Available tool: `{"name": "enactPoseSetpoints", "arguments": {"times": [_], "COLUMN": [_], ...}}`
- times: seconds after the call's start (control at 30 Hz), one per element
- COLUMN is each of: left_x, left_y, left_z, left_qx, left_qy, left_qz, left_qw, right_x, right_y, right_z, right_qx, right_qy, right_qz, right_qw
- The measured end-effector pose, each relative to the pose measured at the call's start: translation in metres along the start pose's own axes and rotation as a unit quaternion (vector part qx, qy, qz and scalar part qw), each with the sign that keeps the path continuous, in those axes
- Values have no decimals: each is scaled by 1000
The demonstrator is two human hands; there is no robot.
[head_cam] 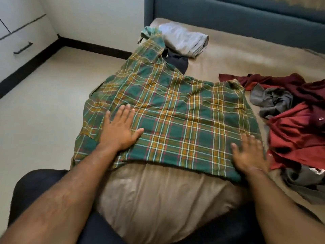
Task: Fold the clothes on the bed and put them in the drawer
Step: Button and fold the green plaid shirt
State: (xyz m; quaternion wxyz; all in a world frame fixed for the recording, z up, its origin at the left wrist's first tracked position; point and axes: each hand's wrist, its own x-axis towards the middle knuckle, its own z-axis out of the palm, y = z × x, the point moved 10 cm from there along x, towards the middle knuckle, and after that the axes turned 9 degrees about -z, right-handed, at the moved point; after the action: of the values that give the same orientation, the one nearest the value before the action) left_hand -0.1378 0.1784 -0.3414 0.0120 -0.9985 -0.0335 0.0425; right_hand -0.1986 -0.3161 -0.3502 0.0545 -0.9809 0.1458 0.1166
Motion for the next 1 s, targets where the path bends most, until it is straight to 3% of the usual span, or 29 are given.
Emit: {"name": "enactPoseSetpoints", "arguments": {"times": [0.07,0.17,0.2,0.27,0.33,0.37,0.43,0.53,0.63,0.73,1.0], "left_x": [7,12,4,-25,-75,-96,-119,-105,-87,-79,-38], "left_y": [-15,-12,-4,23,56,66,59,26,-26,-55,-95], "left_z": [3,0,-5,-25,-28,-18,8,4,-11,-34,-66], "left_qx": [-17,-35,-52,-91,-87,-61,-7,3,38,18,-85], "left_qy": [-12,-43,-42,3,6,-11,-44,-14,-19,-30,-164], "left_qz": [-7,1,19,108,241,282,293,249,176,171,111], "left_qw": [1000,998,998,990,967,957,955,968,983,985,977], "right_x": [0,0,-5,-24,-63,-84,-114,-110,-97,-70,-23], "right_y": [38,-8,-45,-132,-211,-236,-248,-231,-206,-169,-98], "right_z": [-3,-25,-38,-51,-28,-3,45,54,40,26,0], "right_qx": [-3,-36,-36,-15,29,19,-87,-103,-92,-77,-61], "right_qy": [-26,76,119,151,26,-69,-175,-175,-162,-149,-167], "right_qz": [65,12,-50,-256,-453,-491,-480,-389,-347,-278,-190], "right_qw": [998,996,991,955,891,868,855,898,919,946,966]}}
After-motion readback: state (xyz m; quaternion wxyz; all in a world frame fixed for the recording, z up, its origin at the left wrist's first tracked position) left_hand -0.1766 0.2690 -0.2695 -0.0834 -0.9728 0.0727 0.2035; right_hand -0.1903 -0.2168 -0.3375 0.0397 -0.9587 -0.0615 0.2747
